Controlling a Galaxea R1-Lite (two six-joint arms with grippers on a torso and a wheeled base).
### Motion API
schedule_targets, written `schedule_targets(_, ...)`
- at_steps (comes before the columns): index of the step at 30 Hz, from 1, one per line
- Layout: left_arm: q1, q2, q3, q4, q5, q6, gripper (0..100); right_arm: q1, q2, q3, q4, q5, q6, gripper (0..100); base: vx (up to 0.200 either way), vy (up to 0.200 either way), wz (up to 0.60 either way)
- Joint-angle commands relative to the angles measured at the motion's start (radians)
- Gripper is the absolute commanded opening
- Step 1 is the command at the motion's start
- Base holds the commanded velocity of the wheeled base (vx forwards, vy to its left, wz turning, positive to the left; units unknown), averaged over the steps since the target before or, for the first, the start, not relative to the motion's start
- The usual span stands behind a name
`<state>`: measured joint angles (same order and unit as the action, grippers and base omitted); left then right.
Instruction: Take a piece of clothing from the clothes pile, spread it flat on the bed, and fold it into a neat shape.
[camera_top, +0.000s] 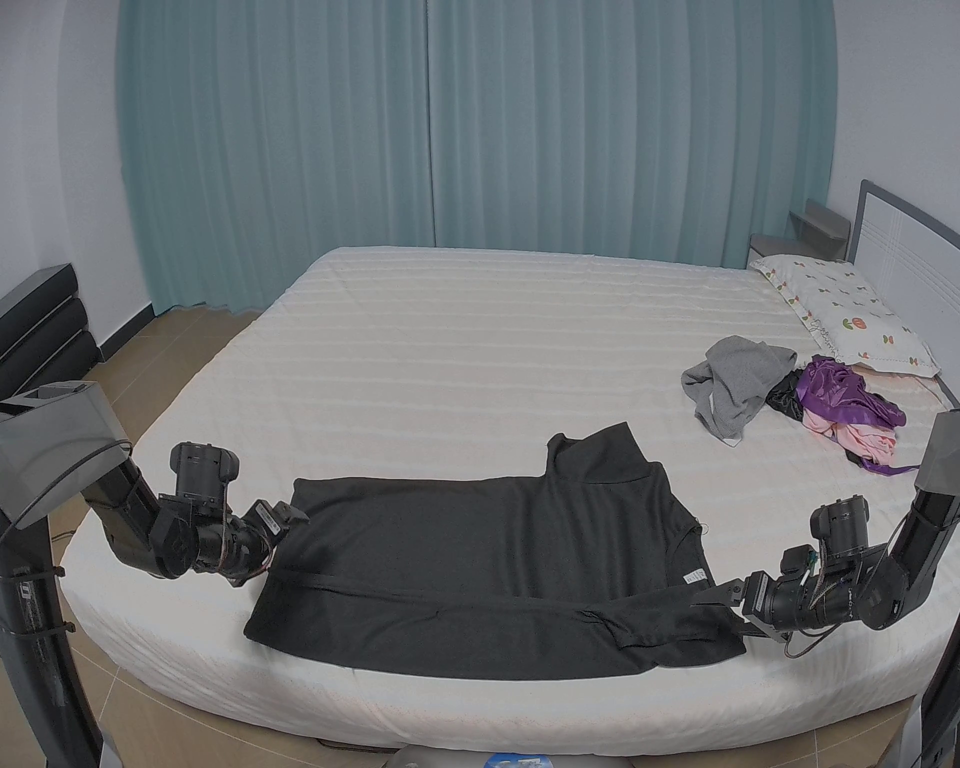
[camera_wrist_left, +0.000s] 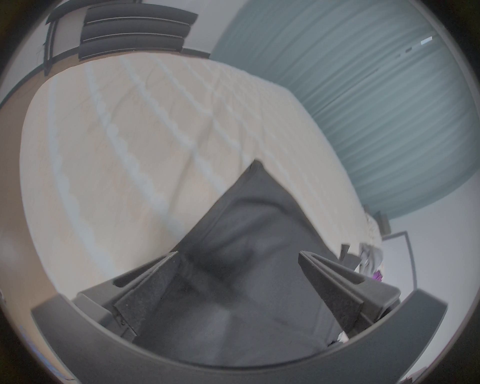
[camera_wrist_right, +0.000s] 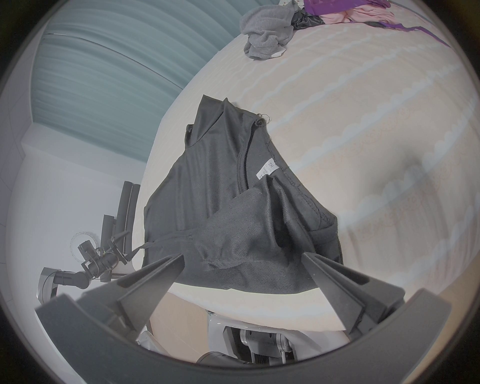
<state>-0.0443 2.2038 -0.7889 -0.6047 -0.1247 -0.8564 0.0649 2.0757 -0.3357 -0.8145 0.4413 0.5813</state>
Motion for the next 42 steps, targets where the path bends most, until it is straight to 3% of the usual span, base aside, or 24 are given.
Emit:
schedule_targets(1, -0.005, -0.019, 0.031, 0.036, -0.009, 0.028, 100, 0.000, 0.001, 0.000, 0.000, 0.001, 0.000, 100, 0.000, 0.000, 0.00)
schedule_targets(15, -0.029, 0.050, -0.026, 0.062, 0.037, 0.039, 100, 0.004, 0.003, -0.009, 0.000, -0.007, -0.011, 100, 0.000, 0.000, 0.00)
schedule_targets(16, -0.029, 0.050, -0.027, 0.069, 0.045, 0.039, 0, 0.009, 0.003, -0.011, 0.000, -0.010, -0.011, 100, 0.000, 0.000, 0.00)
schedule_targets(30, -0.017, 0.027, -0.033, 0.154, 0.073, 0.076, 0, 0.024, 0.093, -0.080, -0.115, -0.038, -0.058, 100, 0.000, 0.000, 0.00)
schedule_targets(42, -0.017, -0.007, -0.024, 0.155, 0.073, 0.073, 0, 0.024, 0.227, -0.207, -0.103, -0.038, -0.196, 100, 0.000, 0.000, 0.00)
